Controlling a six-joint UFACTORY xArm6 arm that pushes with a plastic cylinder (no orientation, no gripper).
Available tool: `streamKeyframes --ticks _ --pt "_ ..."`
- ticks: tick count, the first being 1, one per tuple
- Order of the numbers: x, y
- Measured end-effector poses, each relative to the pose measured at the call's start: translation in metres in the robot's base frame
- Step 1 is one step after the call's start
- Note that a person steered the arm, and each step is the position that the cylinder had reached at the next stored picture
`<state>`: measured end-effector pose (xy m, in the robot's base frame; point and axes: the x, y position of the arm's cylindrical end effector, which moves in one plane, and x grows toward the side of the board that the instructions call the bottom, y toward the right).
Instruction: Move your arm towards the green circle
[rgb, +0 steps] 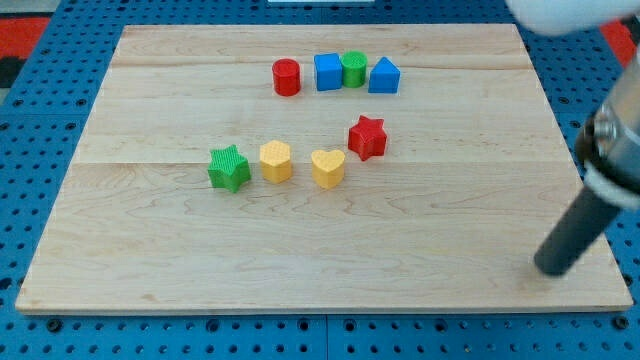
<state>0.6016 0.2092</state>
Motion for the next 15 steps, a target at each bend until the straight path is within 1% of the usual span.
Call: streamKeyframes --ticks 1,3,4,6,7,8,9,10,12,13,14,15 --pt "0.015 -0.008" --pt "0.017 -0.039" --pt "0.017 -0.095" --pt "0.017 -0.178" --pt "0.017 -0.2" --pt "0.016 -0.205" --pt "0.016 -0.296" --pt "0.016 -0.354" --pt "0.013 -0.512" --pt "0.009 -0.513" --pt "-0.064 -0.513" --pt "-0.179 -0.514"
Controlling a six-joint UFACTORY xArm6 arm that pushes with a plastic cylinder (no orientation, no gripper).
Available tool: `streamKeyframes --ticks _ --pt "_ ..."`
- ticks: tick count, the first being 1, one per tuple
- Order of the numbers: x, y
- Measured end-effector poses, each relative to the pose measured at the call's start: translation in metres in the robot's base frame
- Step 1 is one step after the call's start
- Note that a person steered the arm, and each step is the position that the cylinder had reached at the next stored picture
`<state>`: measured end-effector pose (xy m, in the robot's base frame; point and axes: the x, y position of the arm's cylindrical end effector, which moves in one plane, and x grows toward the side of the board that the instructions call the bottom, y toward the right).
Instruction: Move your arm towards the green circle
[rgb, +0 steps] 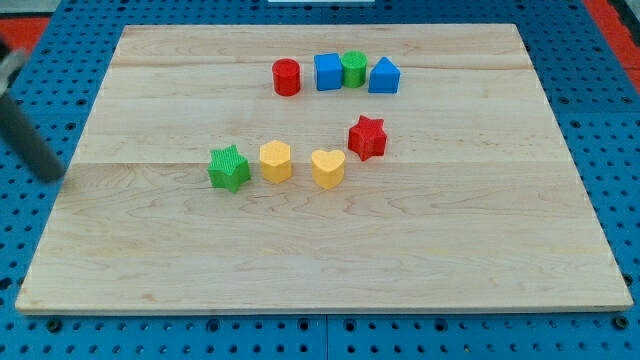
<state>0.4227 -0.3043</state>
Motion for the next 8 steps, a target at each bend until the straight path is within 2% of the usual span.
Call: streamKeyframes --ticks 2,3,4,5,6,7,8 --pt "-0.117 0.0" --pt "-0.216 0.009" --pt "-0.232 0.025" --pt "-0.231 0.107" --pt "-0.23 0.249" --pt "-0.228 0.367" --pt "-0.23 0.418"
